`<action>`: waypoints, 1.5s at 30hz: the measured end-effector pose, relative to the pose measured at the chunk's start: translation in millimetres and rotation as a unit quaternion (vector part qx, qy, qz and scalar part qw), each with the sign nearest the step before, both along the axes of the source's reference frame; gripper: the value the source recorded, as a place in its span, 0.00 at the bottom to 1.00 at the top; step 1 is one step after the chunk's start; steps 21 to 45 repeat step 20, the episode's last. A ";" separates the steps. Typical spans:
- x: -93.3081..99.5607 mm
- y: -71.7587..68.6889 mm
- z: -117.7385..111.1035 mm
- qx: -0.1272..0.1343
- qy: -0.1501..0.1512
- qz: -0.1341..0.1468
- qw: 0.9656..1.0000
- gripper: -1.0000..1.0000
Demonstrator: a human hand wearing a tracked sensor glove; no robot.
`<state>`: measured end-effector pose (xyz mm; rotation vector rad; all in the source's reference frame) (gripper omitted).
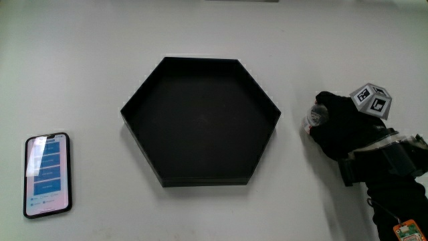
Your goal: Pick paper clip from desk
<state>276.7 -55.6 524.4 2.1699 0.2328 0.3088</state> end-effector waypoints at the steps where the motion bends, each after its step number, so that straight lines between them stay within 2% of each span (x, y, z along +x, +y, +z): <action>1: 0.9 -4.2 -0.3 0.007 0.010 -0.009 1.000 1.00; 2: -3.0 -7.4 -9.1 0.006 0.000 -0.011 1.000 1.00; 3: -5.9 -10.5 -16.9 0.022 0.000 -0.015 1.000 1.00; 4: -1.1 -14.8 -10.7 0.007 0.003 -0.004 1.000 1.00; 5: -6.8 -18.2 -23.9 0.021 -0.006 -0.014 1.000 1.00; 6: -4.4 -22.6 -24.3 0.032 0.005 -0.017 0.999 1.00; 8: -12.4 -29.2 -45.6 0.031 -0.017 -0.016 0.999 1.00; 11: -21.1 -31.7 -56.6 0.043 -0.027 -0.026 0.998 1.00; 14: -24.8 -28.3 -48.4 0.034 -0.017 -0.031 0.999 1.00; 15: -24.6 -27.0 -45.4 0.021 -0.020 -0.029 0.999 1.00; 17: -23.9 -25.4 -40.7 0.027 -0.022 -0.024 0.999 1.00; 19: -33.3 -25.2 -46.6 0.049 -0.035 -0.031 0.998 1.00; 20: -39.8 -25.9 -47.1 0.052 -0.044 -0.042 0.997 1.00; 45: -39.8 -25.9 -47.1 0.052 -0.044 -0.042 0.997 1.00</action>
